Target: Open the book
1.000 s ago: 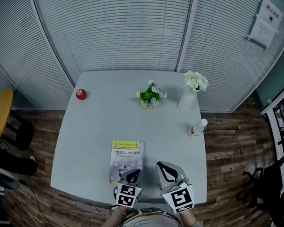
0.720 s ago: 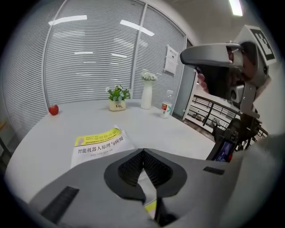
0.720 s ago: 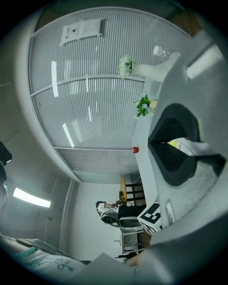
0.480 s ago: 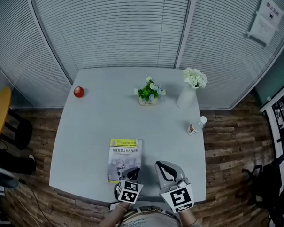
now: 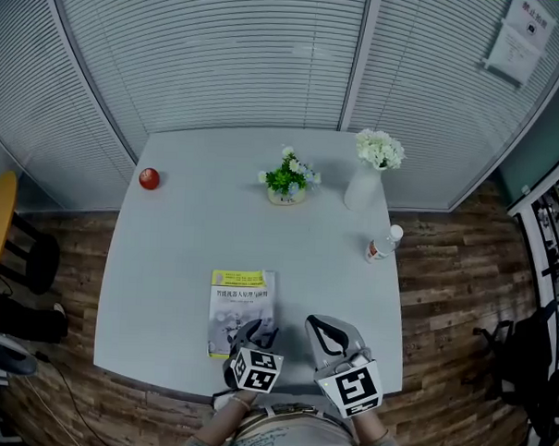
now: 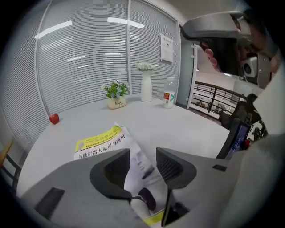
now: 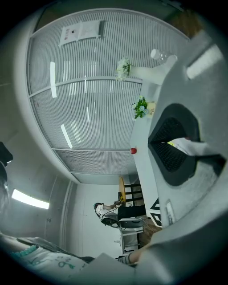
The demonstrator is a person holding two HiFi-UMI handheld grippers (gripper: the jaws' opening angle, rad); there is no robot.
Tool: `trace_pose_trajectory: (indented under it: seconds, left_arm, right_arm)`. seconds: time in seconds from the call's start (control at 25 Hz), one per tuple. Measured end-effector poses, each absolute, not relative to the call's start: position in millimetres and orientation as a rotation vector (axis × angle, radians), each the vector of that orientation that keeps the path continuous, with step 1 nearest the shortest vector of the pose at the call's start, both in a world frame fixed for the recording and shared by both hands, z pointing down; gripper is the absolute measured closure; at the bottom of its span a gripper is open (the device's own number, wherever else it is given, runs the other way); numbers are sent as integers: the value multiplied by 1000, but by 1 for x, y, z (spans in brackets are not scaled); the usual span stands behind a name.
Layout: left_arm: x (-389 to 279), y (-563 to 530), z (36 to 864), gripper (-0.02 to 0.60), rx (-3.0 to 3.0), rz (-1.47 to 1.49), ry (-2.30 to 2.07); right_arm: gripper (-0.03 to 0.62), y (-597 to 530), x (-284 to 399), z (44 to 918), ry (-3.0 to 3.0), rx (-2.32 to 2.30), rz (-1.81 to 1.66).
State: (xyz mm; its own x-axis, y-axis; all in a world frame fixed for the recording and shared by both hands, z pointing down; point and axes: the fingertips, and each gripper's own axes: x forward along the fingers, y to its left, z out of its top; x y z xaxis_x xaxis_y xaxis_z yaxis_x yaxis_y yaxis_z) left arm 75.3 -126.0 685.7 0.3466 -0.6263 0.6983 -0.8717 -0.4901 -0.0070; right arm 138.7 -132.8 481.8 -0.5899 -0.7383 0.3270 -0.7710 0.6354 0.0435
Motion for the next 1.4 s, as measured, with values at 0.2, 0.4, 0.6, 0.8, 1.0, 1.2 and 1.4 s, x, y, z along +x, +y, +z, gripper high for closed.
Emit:
trace_pose_trajectory:
  seconds: [0.2, 0.4, 0.6, 0.8, 1.0, 1.2, 1.4]
  left_arm:
    - [82, -130, 699, 373, 2259, 1019, -1282]
    - [85, -129, 704, 342, 2251, 1022, -1262]
    - [80, -126, 713, 325, 2220, 1082, -1245]
    - [73, -126, 714, 325, 2185, 1044, -1254]
    - [68, -126, 710, 328, 2151, 985, -1269]
    - [65, -125, 707, 368, 2137, 946, -1252]
    - [65, -120, 703, 462, 2132, 903, -1205]
  right_arm:
    - [592, -134, 137, 478, -2538, 1215, 172]
    - [591, -132, 139, 482, -2540, 1210, 169]
    - [591, -131, 140, 486, -2540, 1205, 163]
    - [591, -133, 137, 481, -2540, 1209, 173]
    - [592, -130, 138, 483, -2545, 1207, 161]
    - [591, -129, 135, 481, -2549, 1208, 171]
    - [591, -126, 134, 483, -2554, 1212, 168]
